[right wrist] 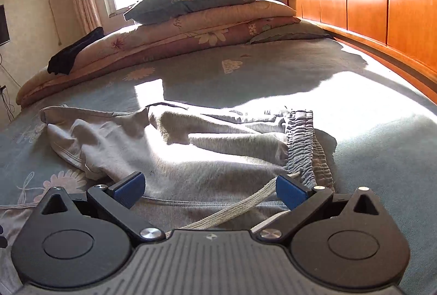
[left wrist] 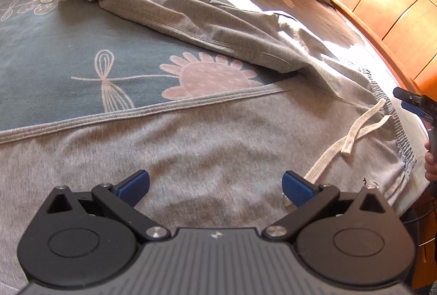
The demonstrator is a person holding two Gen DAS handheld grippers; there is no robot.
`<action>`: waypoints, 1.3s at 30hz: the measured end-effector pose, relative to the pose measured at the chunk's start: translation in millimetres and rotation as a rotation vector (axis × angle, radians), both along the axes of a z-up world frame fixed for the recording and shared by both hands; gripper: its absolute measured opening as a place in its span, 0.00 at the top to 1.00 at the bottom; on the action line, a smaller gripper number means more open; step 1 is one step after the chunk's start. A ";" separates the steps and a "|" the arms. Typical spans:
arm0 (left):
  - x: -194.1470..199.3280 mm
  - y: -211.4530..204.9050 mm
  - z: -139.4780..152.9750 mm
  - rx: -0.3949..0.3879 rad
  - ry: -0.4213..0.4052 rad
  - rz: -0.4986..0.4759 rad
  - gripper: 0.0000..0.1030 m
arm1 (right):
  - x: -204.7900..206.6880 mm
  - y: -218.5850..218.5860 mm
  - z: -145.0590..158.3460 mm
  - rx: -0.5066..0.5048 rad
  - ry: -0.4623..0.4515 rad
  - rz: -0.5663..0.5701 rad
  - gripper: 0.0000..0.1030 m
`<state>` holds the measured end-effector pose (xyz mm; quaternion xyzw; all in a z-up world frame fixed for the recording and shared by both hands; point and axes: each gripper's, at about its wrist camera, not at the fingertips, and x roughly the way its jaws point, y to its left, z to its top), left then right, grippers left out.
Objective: Fold clothes
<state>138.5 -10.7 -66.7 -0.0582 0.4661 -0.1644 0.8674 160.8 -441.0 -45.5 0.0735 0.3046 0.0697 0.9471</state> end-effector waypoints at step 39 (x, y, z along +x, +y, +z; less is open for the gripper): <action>67.0 -69.3 -34.7 0.092 -0.031 -0.095 0.01 | 264.2 27.2 -49.4 -0.427 0.126 0.523 0.97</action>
